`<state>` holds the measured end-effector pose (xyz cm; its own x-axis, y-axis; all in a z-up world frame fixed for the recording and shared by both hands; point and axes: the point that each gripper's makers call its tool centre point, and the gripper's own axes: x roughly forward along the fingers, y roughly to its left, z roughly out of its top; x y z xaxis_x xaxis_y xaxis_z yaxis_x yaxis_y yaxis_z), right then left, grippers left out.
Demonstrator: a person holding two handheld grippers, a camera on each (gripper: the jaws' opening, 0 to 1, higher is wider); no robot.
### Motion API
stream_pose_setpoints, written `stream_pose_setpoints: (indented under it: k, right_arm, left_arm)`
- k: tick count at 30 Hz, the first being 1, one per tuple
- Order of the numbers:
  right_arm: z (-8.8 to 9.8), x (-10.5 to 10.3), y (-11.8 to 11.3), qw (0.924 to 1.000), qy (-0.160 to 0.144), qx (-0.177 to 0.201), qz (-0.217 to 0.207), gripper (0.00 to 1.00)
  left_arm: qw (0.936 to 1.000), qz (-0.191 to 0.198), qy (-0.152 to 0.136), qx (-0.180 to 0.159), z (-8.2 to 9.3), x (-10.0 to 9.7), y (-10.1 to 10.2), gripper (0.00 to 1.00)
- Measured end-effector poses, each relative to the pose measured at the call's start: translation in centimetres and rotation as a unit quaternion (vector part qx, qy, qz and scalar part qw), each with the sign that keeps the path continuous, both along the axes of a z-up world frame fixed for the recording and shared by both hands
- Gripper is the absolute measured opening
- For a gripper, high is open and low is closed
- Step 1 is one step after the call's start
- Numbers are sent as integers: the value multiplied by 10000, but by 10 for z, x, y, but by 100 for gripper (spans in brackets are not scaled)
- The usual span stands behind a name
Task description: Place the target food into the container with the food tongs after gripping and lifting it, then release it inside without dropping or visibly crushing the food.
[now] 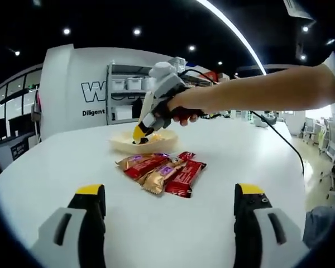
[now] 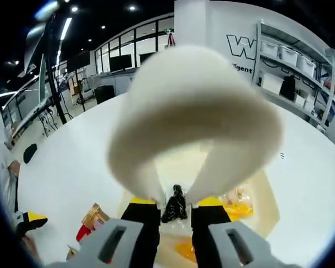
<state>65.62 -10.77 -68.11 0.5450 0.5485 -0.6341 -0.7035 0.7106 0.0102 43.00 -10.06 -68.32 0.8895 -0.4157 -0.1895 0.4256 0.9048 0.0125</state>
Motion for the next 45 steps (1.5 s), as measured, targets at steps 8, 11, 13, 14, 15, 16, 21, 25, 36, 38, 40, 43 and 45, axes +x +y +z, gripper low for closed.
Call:
stream_pose_setpoints:
  k: [8,11,13,14,15,16,21,25,36,38,40,43,45]
  right_arm:
    - [-9,-1,2,10000,44,-7,48,14]
    - [-8,-1,2,9999,16,97,41,15]
    - [-8,0,2,9999,20,133,46,15]
    - [-8,0,3,9999,1,146,72,16]
    - [-8,0,3,9998,-12,158,82,17]
    - [-7,1,3,9998,-30,190,75,17]
    - [-1,-4,3,9995,-99,270,99,17]
    - [14,-10,4,9989,-214,408,90,17]
    - [46,-34,-5,9955,-711,136,610,16]
    - [49,-38,-9,9950,-737,164,653,16]
    - [51,-47,-15,9946,-747,193,691,16]
    - [52,-60,-23,9939,-772,187,759,16]
    - [52,-66,-28,9937,-778,171,794,17]
  left_arm:
    - [10000,-37,-46,57,0,0,-1,93]
    - [9999,-56,-57,86,0,-1,-2,93]
    - [9999,-81,-62,101,0,-1,-3,92]
    - [9999,-94,-60,106,0,-1,-3,92]
    - [9999,-85,-56,112,0,-1,-3,92]
    - [9999,-83,-60,115,0,-1,-3,92]
    - [9998,-104,-108,165,0,-1,-3,91]
    - [9998,-101,-125,139,1,-1,-3,91]
    - [9996,-190,-136,176,1,-3,-8,90]
    - [9996,-204,-121,165,0,-3,-8,90]
    - [9996,-198,-123,175,0,-3,-7,90]
    - [9996,-209,-107,167,0,-3,-8,90]
    - [9996,-200,-100,178,-1,-2,-7,90]
